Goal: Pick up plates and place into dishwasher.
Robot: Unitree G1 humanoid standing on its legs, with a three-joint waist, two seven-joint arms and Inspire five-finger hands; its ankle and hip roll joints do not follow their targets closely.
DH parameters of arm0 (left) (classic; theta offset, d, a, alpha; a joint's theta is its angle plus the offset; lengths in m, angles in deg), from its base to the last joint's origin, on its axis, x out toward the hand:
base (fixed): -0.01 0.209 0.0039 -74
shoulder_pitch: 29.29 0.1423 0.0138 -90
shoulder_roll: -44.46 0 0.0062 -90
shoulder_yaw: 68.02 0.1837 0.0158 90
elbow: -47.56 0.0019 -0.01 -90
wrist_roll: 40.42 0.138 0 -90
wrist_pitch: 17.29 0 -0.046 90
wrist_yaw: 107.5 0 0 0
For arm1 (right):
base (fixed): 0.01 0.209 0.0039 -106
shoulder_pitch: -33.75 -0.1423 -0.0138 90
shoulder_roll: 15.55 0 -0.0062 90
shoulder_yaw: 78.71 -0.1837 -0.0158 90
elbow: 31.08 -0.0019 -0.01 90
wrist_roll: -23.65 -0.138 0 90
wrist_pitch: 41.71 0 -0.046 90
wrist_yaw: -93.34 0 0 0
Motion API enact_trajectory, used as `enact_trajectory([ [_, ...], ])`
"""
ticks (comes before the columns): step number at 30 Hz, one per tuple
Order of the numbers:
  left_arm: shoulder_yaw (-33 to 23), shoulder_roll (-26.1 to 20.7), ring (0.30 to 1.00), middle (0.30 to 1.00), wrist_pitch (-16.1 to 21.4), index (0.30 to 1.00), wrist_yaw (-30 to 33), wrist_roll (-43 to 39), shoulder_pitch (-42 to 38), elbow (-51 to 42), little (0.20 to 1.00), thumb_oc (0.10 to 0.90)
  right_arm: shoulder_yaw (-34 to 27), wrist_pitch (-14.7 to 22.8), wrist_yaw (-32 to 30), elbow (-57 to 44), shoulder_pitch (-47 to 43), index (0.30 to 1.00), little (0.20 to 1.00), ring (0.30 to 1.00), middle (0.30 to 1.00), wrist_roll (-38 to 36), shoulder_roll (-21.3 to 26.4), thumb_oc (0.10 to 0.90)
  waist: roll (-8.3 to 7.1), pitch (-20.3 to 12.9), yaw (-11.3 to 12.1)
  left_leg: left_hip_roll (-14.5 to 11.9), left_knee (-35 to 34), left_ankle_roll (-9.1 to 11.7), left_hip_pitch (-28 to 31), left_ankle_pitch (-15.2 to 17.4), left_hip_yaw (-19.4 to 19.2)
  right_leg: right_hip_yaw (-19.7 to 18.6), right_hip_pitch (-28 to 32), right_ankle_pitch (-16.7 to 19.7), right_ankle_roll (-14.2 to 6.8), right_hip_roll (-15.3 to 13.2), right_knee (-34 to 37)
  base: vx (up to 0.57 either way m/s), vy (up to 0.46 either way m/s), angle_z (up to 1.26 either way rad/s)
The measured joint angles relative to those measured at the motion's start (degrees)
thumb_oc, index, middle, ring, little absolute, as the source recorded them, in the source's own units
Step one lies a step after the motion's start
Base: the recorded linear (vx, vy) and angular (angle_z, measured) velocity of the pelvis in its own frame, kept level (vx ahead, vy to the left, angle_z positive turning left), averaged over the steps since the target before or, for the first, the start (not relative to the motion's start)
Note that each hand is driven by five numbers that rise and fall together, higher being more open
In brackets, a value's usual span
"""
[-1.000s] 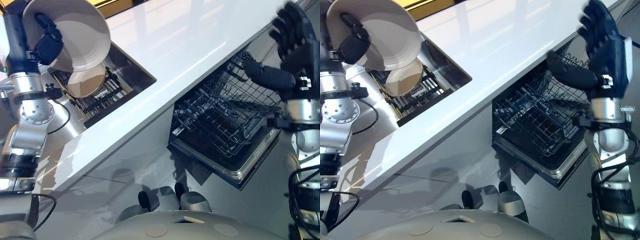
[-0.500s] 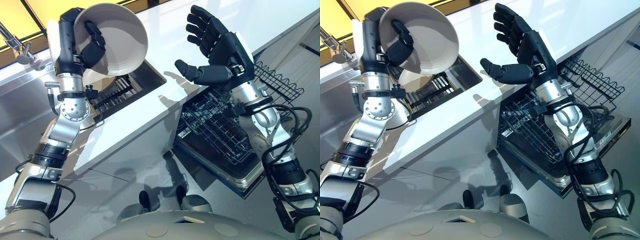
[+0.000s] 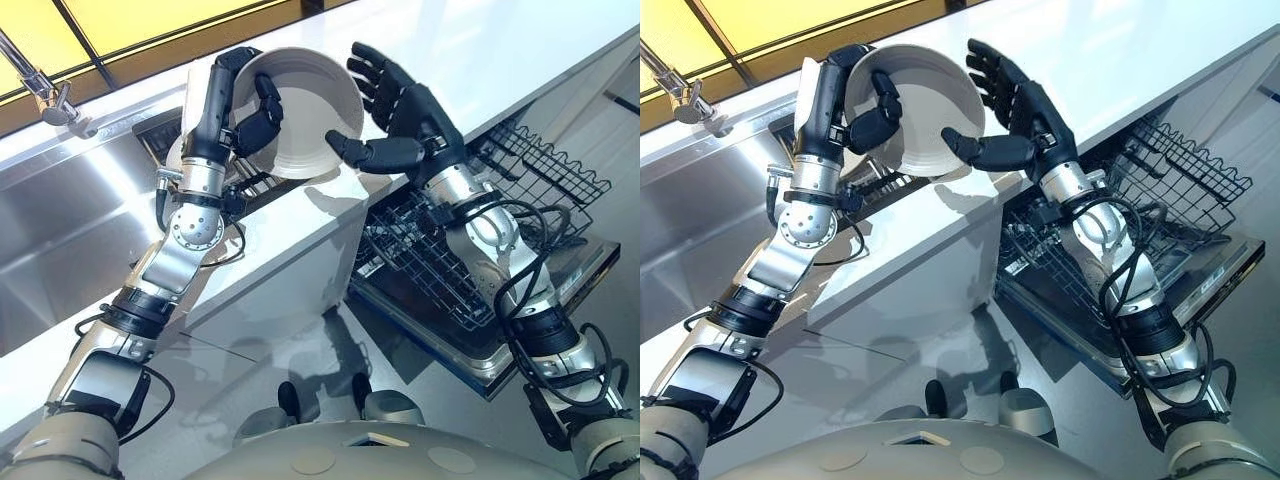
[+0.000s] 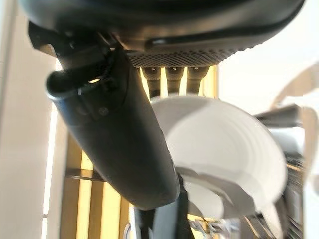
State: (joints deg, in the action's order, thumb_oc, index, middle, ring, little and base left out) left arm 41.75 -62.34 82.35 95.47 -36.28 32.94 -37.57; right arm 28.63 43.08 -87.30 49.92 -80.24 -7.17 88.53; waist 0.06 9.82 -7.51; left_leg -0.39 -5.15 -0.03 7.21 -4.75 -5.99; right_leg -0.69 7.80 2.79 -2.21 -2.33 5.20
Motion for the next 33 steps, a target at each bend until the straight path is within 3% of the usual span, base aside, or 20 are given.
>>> enact_trajectory([
  [4, 0.85, 0.63, 0.300, 0.300, -0.71, 0.300, -1.00, 0.27, -0.01, 0.00, 0.200, 0.100, 0.77, -1.76, -0.24, 1.51, -0.25, 0.900, 0.900, 0.900, 0.900, 0.00, -0.24, 0.800, -0.02, 0.00, 0.62, 0.01, 0.00, -0.01, -0.01, -0.08, 0.25, 0.12, 0.09, 0.00, 0.00, -0.01, 0.00, 0.01, -0.005, 0.01],
  [5, 0.96, 0.64, 0.300, 0.300, -0.71, 0.300, -1.10, 0.27, -0.02, 0.00, 0.200, 0.100, 1.18, -2.11, -0.24, 1.88, -0.48, 0.702, 0.669, 0.702, 0.702, 0.00, -0.25, 0.569, -0.02, 0.00, 0.62, 0.01, 0.00, 0.00, -0.01, -0.09, 0.31, 0.14, 0.10, 0.00, 0.00, 0.00, 0.00, 0.00, 0.000, 0.00],
  [6, 1.03, 0.71, 0.300, 0.300, -0.70, 0.300, -1.46, 0.26, -0.02, -0.08, 0.200, 0.100, 1.58, -2.74, -0.20, 2.36, -0.63, 0.427, 0.348, 0.427, 0.427, -0.01, -0.41, 0.248, -0.03, 0.00, 0.66, 0.01, -0.01, 0.01, -0.01, -0.11, 0.34, 0.18, 0.10, 0.00, 0.00, 0.00, 0.00, 0.00, 0.000, 0.00],
  [7, 1.04, 0.77, 0.300, 0.300, -0.71, 0.300, -2.00, 0.11, -0.02, -0.21, 0.200, 0.100, 1.71, -3.33, -0.29, 2.65, -0.63, 0.300, 0.200, 0.300, 0.300, -0.04, -0.83, 0.100, -0.03, 0.00, 0.72, 0.00, -0.02, 0.01, -0.02, -0.11, 0.39, 0.24, 0.11, 0.00, 0.00, 0.00, 0.00, 0.00, 0.000, 0.00],
  [11, 1.46, 0.87, 0.324, 0.324, -0.72, 0.324, -4.26, -0.88, 0.00, -1.65, 0.227, 0.127, 1.70, -3.65, -1.72, 3.26, -0.63, 0.300, 0.200, 0.300, 0.300, -0.22, -2.05, 0.100, -0.07, 0.01, 1.06, 0.04, 0.00, -0.02, -0.08, -0.14, 0.47, 0.43, 0.09, 0.00, 0.00, -0.03, 0.00, 0.01, -0.003, 0.00],
  [17, 2.29, 1.55, 0.305, 0.305, -1.09, 0.305, -8.24, -4.26, 0.02, -2.34, 0.205, 0.105, 1.63, -3.66, -3.95, 4.26, -0.63, 0.300, 0.200, 0.300, 0.300, -1.03, -2.18, 0.100, -0.17, -0.04, 1.25, 0.09, 0.00, -0.06, -0.12, -0.21, 0.87, 1.10, 0.22, -0.01, -0.01, -0.09, 0.00, 0.03, -0.008, 0.03],
  [20, 2.23, 2.13, 0.392, 0.392, -3.02, 0.392, -9.42, -5.94, 0.04, -2.34, 0.307, 0.207, 1.76, -3.94, -4.15, 4.66, -0.49, 0.300, 0.200, 0.300, 0.300, -0.68, -2.19, 0.100, -0.17, -0.04, 1.32, 0.10, 0.00, -0.06, -0.13, -0.25, 0.87, 1.10, 0.21, -0.01, -0.01, -0.10, 0.00, 0.00, 0.000, 0.00],
  [21, 2.23, 2.40, 0.900, 0.900, -3.62, 0.900, -9.99, -6.96, 0.07, -2.34, 0.900, 0.800, 1.77, -3.95, -4.21, 4.66, -0.22, 0.300, 0.200, 0.300, 0.300, -0.57, -2.08, 0.100, -0.17, -0.04, 1.34, 0.10, 0.00, -0.06, -0.12, -0.25, 0.88, 1.11, 0.22, -0.01, -0.01, -0.10, 0.01, 0.04, -0.019, 0.00],
  [25, 1.67, 2.50, 0.900, 0.900, -3.99, 0.900, -13.88, -12.92, 0.24, -2.36, 0.900, 0.800, 1.68, -3.92, -4.47, 4.70, -0.02, 0.300, 0.200, 0.300, 0.300, -0.53, -1.28, 0.100, -0.17, -0.04, 1.37, 0.10, 0.00, -0.06, -0.05, -0.27, 0.89, 1.11, 0.30, -0.01, -0.01, -0.09, 0.01, 0.02, -0.010, 0.00],
  [30, -1.75, 5.17, 0.900, 0.900, -4.38, 0.900, -19.93, -31.88, 1.93, -3.11, 0.900, 0.800, 1.63, -3.24, -6.14, 4.69, 0.15, 0.300, 0.200, 0.300, 0.300, -0.56, -0.38, 0.100, -0.17, -0.04, 1.28, 0.08, 0.01, -0.07, 0.02, -0.28, 0.90, 1.10, 0.37, -0.01, -0.01, -0.10, 0.01, 0.01, -0.004, 0.00],
  [33, -2.18, 4.54, 0.900, 0.900, -5.27, 0.900, -22.91, -38.56, 2.25, -3.67, 0.900, 0.800, 1.51, -1.40, -8.99, 4.69, 0.15, 0.300, 0.200, 0.300, 0.300, -0.58, 0.84, 0.100, -0.17, -0.04, 1.34, 0.08, 0.00, -0.08, 0.01, -0.31, 0.96, 1.16, 0.38, -0.01, 0.00, -0.10, 0.01, 0.03, -0.026, 0.01],
])
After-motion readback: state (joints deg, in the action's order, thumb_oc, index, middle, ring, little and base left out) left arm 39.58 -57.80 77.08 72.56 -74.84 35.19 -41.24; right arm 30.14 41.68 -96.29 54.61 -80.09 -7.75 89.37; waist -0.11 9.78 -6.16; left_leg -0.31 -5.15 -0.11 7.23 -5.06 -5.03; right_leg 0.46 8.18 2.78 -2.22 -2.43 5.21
